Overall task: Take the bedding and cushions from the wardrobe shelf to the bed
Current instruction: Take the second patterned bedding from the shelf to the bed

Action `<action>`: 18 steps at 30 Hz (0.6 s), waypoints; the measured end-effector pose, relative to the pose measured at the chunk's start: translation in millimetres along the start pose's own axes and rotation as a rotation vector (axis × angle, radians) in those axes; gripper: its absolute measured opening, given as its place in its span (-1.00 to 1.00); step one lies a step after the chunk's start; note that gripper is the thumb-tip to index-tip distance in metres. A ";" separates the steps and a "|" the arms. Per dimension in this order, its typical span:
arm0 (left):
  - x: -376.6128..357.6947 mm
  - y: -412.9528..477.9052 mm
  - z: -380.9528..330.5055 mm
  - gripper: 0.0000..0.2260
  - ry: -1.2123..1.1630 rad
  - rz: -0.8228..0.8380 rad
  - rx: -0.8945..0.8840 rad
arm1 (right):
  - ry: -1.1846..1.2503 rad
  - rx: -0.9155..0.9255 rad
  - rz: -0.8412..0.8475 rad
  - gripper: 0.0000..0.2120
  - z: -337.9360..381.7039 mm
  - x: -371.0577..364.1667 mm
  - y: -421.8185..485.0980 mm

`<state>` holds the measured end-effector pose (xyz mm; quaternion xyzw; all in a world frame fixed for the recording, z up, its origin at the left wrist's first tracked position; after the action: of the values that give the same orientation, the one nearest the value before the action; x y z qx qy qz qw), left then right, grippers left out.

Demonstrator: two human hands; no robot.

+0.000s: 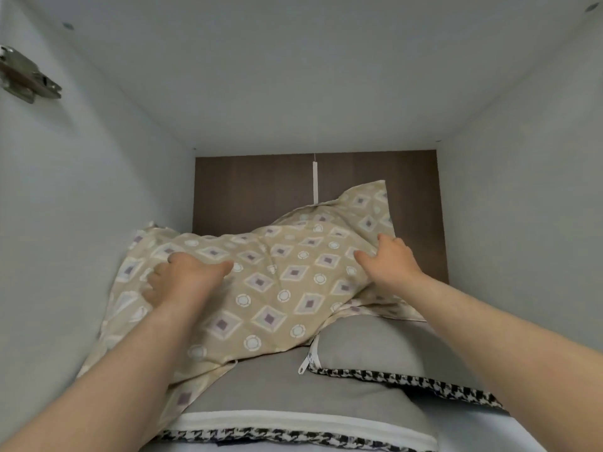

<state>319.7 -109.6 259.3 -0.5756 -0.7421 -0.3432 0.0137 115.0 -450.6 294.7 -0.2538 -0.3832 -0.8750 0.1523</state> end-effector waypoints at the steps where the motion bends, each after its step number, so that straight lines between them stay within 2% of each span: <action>1: -2.8 11.4 6.7 0.05 0.072 -0.028 0.027 | -0.042 -0.019 0.004 -0.34 -5.1 -6.8 13.9; 5: -6.1 34.1 25.4 0.18 0.172 -0.152 0.082 | -0.117 -0.072 -0.008 -0.24 -27.0 -30.4 64.2; 6: -7.3 35.3 32.7 0.20 0.168 -0.158 0.097 | -0.123 -0.096 0.004 -0.16 -33.2 -35.6 71.2; 9: -20.3 34.3 52.8 0.16 0.157 -0.160 0.126 | -0.036 -0.187 0.127 0.24 -62.4 -67.1 91.7; 11: -26.9 28.7 59.3 0.14 0.166 -0.182 0.145 | 0.130 -0.225 0.228 0.34 -76.4 -94.8 96.7; 12: -28.9 26.7 62.0 0.14 0.168 -0.195 0.157 | 0.185 -0.216 0.255 0.30 -76.8 -105.2 96.6; 14: -32.3 25.3 66.2 0.08 0.165 -0.203 0.171 | 0.206 -0.174 0.258 0.07 -73.4 -113.9 97.0; 18: -31.6 30.7 72.4 -0.22 0.132 -0.176 0.100 | 0.126 -0.109 0.211 -0.15 -57.0 -106.9 94.1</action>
<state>384.0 -95.2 206.0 -0.4830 -0.8035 -0.3426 0.0612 227.9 -547.7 257.6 -0.2452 -0.2960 -0.8878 0.2533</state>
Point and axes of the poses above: each hand's wrist, its own y-axis towards the middle knuckle, its own x-axis out of the back of the hand, z = x × y, the point moved 10 cm from there along y, towards the middle knuckle, and after that the axes turned 5 degrees about -x, right-handed, at the moved point
